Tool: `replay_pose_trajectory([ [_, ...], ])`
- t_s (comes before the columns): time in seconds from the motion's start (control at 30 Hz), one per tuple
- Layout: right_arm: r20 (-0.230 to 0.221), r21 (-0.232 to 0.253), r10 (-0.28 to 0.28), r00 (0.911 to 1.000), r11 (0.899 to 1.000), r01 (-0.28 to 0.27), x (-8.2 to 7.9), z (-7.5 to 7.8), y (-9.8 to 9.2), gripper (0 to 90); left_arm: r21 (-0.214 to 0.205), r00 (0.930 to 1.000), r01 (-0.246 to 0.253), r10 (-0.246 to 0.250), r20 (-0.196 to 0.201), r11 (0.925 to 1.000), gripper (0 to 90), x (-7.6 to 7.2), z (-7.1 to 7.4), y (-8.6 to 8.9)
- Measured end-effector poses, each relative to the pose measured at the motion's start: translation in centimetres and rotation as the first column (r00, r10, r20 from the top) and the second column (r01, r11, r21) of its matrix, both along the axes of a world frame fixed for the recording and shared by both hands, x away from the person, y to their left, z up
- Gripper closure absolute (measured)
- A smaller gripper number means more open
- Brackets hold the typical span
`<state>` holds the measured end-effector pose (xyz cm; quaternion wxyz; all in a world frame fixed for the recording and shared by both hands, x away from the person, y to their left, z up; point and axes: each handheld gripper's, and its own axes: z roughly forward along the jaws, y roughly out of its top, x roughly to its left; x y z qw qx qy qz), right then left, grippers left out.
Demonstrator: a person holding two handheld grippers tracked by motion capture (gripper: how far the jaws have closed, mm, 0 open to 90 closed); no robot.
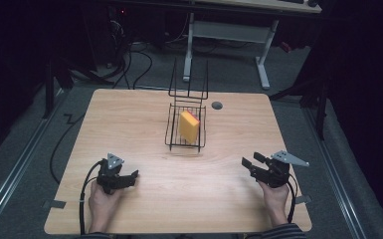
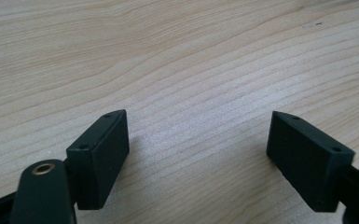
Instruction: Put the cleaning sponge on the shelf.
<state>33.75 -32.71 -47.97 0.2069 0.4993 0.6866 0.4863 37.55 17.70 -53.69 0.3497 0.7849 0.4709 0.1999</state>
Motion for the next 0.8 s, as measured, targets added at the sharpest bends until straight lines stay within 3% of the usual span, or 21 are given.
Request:
replay_pose_trajectory([
  [0.4, -0.034, -0.023, -0.019, 0.9992, 1.0, 0.018, 0.4, -1.5, 0.0, 38.0, 0.0, 1.0, 0.0, 0.0, 0.0, 1.0, 21.5, 0.0, 0.0, 0.0],
  [0.8, -0.068, -0.096, -0.037, 0.997, 0.995, 0.03, 1.2, -2.9, 0.7, 38.1, 0.0, 1.0, 0.0, 0.0, 0.0, 1.0, 21.5, 0.0, 0.0, 0.0],
])
